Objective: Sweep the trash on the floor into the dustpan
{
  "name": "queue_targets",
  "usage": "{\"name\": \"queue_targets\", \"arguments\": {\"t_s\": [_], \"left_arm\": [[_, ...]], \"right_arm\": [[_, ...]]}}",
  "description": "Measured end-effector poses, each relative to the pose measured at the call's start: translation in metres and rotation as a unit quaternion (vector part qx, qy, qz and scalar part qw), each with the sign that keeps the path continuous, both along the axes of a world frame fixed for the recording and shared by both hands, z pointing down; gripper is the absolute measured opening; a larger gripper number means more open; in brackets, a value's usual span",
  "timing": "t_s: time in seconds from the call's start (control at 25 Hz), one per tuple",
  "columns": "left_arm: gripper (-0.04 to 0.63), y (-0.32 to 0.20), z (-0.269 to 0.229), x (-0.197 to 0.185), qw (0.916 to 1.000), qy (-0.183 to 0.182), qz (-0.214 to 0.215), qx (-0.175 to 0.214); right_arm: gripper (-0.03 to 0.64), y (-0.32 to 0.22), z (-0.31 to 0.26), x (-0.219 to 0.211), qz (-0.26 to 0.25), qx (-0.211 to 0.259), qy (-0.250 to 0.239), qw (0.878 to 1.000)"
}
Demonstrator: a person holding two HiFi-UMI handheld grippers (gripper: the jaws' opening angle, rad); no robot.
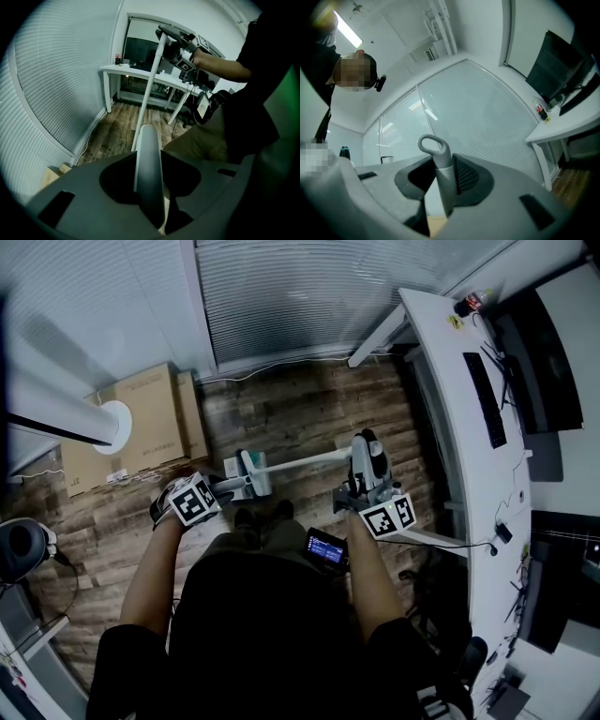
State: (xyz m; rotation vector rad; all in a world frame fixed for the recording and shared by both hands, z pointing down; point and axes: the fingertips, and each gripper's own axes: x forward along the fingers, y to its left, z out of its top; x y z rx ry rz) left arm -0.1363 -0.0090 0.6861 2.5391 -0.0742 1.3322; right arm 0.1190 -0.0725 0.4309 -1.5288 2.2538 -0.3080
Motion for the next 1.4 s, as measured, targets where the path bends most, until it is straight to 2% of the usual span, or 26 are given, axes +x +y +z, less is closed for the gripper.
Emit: {"name": "queue_targets", "arguments": {"t_s": [0.2, 0.32, 0.44, 0.56, 0.64, 0.76, 0.84, 0.92, 1.0, 1.08, 1.16, 1.2, 1.28, 1.4], "left_arm": [[0.109, 0.003, 0.0, -0.004, 0.9999, -0.014, 0.006, 0.005], [0.115, 0.003, 0.0, -0.008, 0.999, -0.035, 0.021, 0.016], [0.153, -0.001, -0.014, -0.008, 0.9989, -0.032, 0.022, 0.027], [0.163, -0.015, -0.047, -0.004, 0.9986, -0.001, 0.01, 0.052], [0.161, -0.027, -0.08, 0.001, 0.9961, 0.044, -0.012, 0.076], [0.137, -0.048, -0.144, 0.011, 0.9815, 0.134, -0.069, 0.118], [0.127, -0.058, -0.182, 0.017, 0.964, 0.197, -0.114, 0.139], [0.112, -0.065, -0.219, 0.02, 0.9371, 0.263, -0.16, 0.164], [0.101, -0.071, -0.253, 0.02, 0.9012, 0.327, -0.211, 0.192], [0.097, -0.074, -0.281, 0.017, 0.862, 0.374, -0.263, 0.218], [0.092, -0.074, -0.299, 0.014, 0.827, 0.399, -0.307, 0.25], [0.089, -0.074, -0.304, 0.014, 0.8127, 0.406, -0.324, 0.263], [0.089, -0.068, -0.309, 0.018, 0.7928, 0.419, -0.343, 0.279], [0.078, -0.053, -0.311, 0.03, 0.7769, 0.437, -0.349, 0.289]], "right_arm": [[0.089, 0.003, -0.041, 0.0, -0.004, 0.019, 0.036, 0.999], [0.089, 0.005, -0.054, -0.002, -0.006, 0.017, 0.058, 0.998], [0.09, 0.008, -0.06, -0.004, -0.005, 0.011, 0.08, 0.997], [0.091, 0.011, -0.064, -0.005, -0.005, 0.007, 0.107, 0.994], [0.091, 0.015, -0.067, -0.002, -0.004, 0.007, 0.123, 0.992], [0.091, 0.02, -0.068, 0.008, -0.003, 0.003, 0.141, 0.99], [0.091, 0.026, -0.069, 0.019, -0.002, -0.003, 0.15, 0.989], [0.091, 0.033, -0.071, 0.029, 0.001, -0.008, 0.159, 0.987], [0.092, 0.039, -0.074, 0.039, 0.005, -0.01, 0.168, 0.986], [0.091, 0.044, -0.076, 0.05, 0.01, -0.013, 0.178, 0.984], [0.089, 0.05, -0.075, 0.059, 0.011, -0.018, 0.18, 0.983], [0.089, 0.053, -0.073, 0.062, 0.009, -0.023, 0.18, 0.983], [0.089, 0.06, -0.065, 0.066, 0.002, -0.033, 0.179, 0.983], [0.089, 0.071, -0.053, 0.069, -0.007, -0.046, 0.188, 0.981]]}}
